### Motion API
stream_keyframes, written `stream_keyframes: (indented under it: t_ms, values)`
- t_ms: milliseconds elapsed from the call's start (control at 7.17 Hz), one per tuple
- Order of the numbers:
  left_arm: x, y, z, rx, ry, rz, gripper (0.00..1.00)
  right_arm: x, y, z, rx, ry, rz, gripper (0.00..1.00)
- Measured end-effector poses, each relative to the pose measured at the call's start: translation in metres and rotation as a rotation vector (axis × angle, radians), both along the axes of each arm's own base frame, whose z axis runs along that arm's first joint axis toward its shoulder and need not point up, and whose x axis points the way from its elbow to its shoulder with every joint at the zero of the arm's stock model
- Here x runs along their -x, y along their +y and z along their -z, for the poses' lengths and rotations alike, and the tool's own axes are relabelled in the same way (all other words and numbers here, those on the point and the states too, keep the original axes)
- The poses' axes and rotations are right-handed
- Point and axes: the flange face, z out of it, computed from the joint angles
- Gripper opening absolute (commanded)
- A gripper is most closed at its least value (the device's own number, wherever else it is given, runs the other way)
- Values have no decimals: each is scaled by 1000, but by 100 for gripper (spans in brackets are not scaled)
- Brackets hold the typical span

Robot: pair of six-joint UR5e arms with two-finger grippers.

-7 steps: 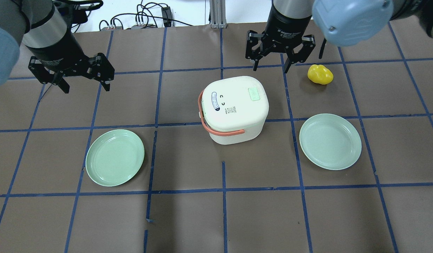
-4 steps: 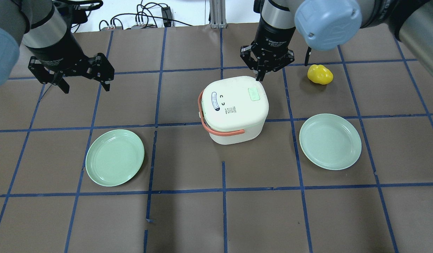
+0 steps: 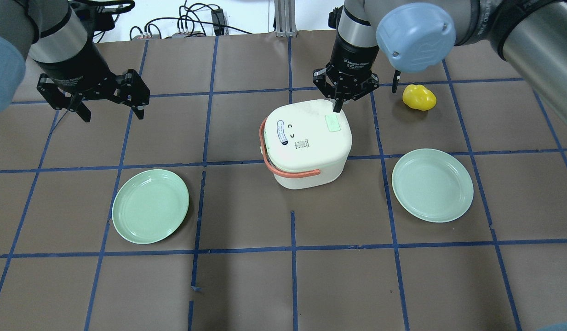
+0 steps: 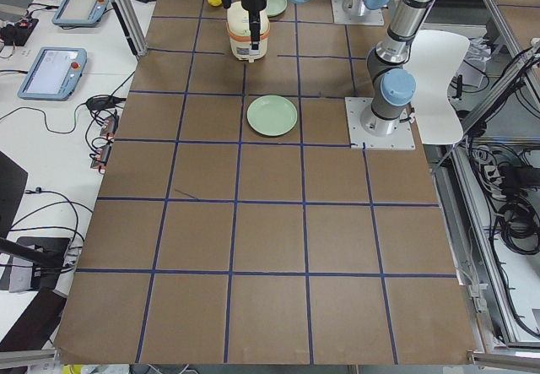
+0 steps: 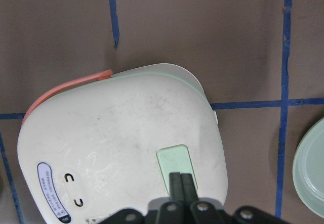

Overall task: Press rice cooker button
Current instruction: 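Lower the right gripper and press down on the green lid button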

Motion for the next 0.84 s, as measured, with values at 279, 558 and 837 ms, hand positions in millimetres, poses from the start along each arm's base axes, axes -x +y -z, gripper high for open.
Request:
stream_keyframes:
  t_ms: [279,558,837]
  values:
    - [0,0,0,-1,0,0,100,-1,-4,9,-4,0,3,11]
    - [0,0,0,0,0,0,100,-2,-6,18,-20,2,10,12]
    - [0,0,0,0,0,0,100,-2,-7,26,-34,4,14,12]
